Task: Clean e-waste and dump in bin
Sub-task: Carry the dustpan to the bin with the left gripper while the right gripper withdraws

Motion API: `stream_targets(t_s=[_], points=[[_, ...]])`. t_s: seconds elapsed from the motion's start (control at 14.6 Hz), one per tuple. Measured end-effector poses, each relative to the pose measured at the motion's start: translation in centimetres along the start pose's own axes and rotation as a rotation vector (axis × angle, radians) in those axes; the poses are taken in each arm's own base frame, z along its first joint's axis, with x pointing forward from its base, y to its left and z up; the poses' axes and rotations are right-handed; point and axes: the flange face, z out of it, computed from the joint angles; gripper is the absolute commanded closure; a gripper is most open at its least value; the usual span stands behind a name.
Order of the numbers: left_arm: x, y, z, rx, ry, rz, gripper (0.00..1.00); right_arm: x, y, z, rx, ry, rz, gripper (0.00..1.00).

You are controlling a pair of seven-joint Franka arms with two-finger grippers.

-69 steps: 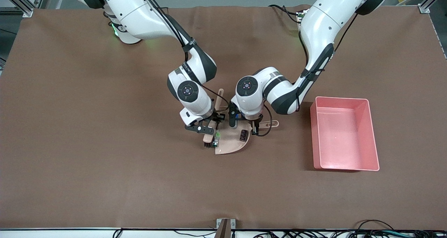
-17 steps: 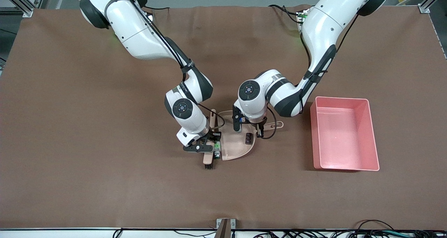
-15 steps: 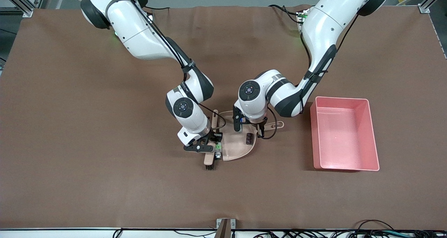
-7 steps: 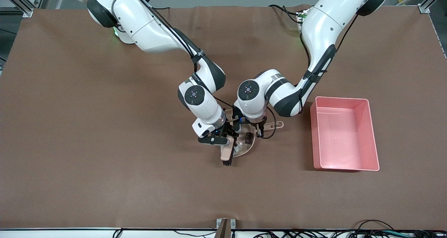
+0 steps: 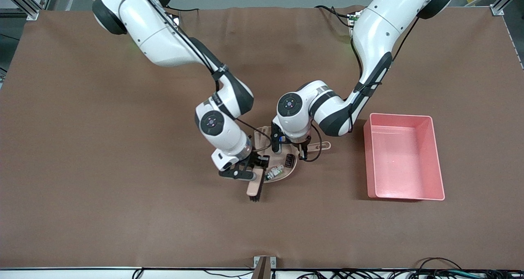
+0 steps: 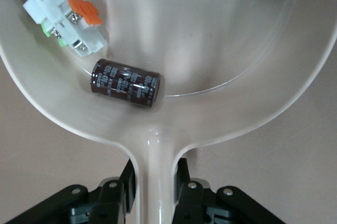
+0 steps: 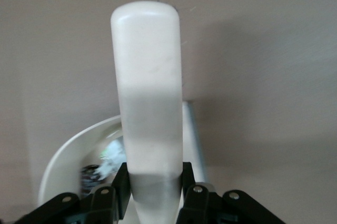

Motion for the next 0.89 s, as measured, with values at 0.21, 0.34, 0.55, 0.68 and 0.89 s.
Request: stream_targets(t_s=[0.21, 0.34, 0.55, 0.68, 0.89], points=[[0.0, 0.0, 0.0, 0.000, 0.000, 0.001, 0.90, 2.9, 3.2, -2.6, -0.041, -0.039, -0.028, 1.00], [0.0, 0.0, 0.0, 0.001, 0.001, 0.002, 0.92, 4.2, 5.2, -4.2, -0.069, -0.071, -0.053, 1.00], [0.0, -0.2, -0.2, 0.003, 0.004, 0.004, 0.93, 6.8, 9.6, -6.5, -0.142, -0.083, -0.092, 1.00], [0.0, -0.6, -0.8, 0.013, 0.014, 0.005, 0.93, 8.3, 13.6, -8.4, -0.187, -0.075, -0.090, 1.00], [0.0, -1.7, -2.8, 0.044, 0.039, 0.007, 0.94, 9.5, 21.3, -12.7, -0.220, -0.087, -0.097, 1.00]])
